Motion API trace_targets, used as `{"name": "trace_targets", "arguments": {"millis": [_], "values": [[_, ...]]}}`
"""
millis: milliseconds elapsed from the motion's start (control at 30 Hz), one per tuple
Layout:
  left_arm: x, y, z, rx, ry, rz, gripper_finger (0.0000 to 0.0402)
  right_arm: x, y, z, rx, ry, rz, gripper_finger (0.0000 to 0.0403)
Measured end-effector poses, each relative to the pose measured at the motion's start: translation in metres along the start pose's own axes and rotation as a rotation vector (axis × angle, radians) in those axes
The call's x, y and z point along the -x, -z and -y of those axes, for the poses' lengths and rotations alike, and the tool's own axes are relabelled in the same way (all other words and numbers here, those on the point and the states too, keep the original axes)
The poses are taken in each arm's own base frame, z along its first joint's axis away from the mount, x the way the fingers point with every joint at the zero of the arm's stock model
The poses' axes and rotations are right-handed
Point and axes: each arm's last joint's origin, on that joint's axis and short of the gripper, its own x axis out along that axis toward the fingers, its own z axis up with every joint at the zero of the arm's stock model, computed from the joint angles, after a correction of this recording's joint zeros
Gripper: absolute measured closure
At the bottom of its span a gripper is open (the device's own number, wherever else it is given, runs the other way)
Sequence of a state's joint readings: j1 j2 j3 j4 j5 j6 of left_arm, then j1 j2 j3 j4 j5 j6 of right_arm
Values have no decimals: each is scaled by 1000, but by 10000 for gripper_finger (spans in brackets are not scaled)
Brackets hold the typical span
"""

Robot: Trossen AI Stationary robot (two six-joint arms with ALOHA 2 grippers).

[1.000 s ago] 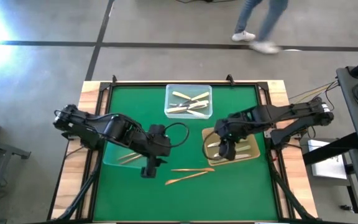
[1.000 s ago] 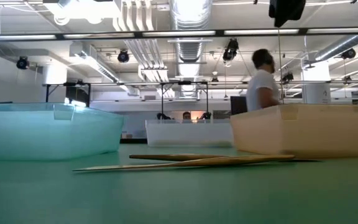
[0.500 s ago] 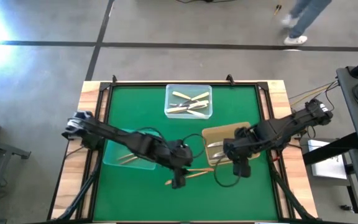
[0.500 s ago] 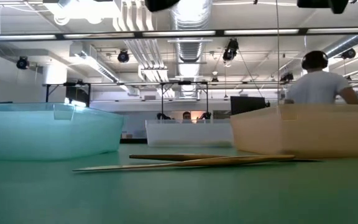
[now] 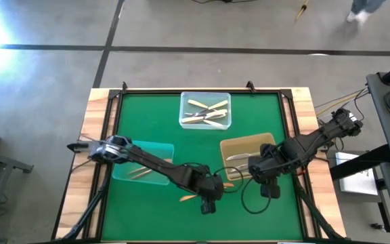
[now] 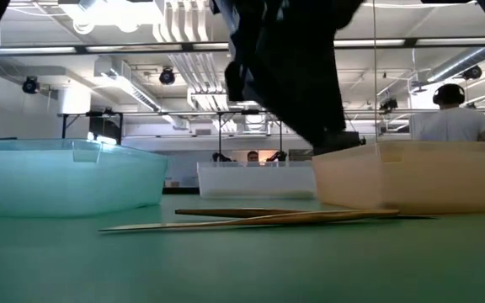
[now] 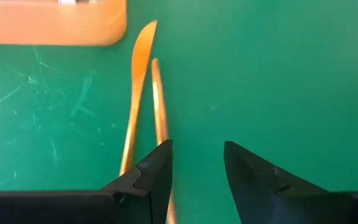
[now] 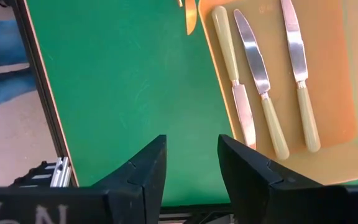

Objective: Sort silverware by color (type)
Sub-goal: Put the gold knife into the blue bin

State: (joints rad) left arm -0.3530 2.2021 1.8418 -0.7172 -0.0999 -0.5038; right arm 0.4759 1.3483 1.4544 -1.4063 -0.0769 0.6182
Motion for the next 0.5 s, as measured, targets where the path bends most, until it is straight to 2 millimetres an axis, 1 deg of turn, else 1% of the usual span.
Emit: {"name": "trace_targets", "arguments": {"millis": [100,267,367,500], "values": [[-14,0,3,-48,-70,-42,274,0,0,0,0,3,-1,268],[-31,0,3,-115,-208,-147,274,0,0,1,4,30,17,266],[-44,0,5,-153,-235,-222,274,0,-1,1,14,43,26,269],[-51,-4,13,-198,-214,-252,274,0,-1,1,26,47,29,270]]}}
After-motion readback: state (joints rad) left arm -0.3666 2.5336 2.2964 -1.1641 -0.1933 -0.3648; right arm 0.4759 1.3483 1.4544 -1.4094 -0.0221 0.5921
